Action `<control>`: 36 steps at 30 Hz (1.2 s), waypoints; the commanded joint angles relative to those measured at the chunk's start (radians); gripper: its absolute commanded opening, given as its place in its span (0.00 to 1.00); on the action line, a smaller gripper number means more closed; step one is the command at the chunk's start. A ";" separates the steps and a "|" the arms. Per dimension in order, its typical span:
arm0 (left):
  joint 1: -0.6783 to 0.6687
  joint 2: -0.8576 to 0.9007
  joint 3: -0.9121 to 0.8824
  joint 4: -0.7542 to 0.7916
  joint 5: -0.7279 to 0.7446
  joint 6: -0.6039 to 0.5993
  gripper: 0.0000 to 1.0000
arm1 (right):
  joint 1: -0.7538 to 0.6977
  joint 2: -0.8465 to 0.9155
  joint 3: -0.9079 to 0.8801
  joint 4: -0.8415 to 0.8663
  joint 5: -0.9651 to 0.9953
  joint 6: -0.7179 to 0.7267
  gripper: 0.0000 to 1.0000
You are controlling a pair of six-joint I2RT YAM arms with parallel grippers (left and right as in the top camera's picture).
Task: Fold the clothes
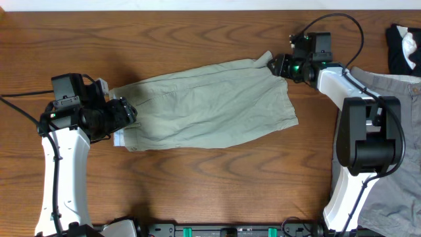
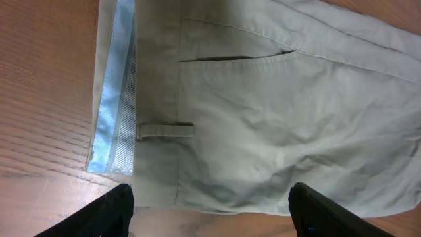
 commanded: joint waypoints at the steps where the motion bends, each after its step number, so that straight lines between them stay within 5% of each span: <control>1: -0.002 -0.009 0.011 -0.002 0.005 0.017 0.77 | 0.008 0.020 0.003 -0.011 0.039 0.000 0.48; 13: -0.002 -0.009 0.011 -0.002 0.006 0.017 0.77 | 0.012 -0.001 0.013 -0.005 -0.091 -0.006 0.05; 24: -0.002 -0.009 0.011 0.018 0.005 0.017 0.77 | 0.012 -0.254 0.016 -0.036 -0.014 0.013 0.02; 34: -0.002 -0.009 0.010 0.033 0.006 0.017 0.77 | 0.015 -0.138 0.016 0.087 0.017 0.026 0.06; 36: -0.002 -0.009 0.007 0.033 0.006 0.026 0.86 | 0.015 -0.096 0.016 0.136 0.015 0.041 0.09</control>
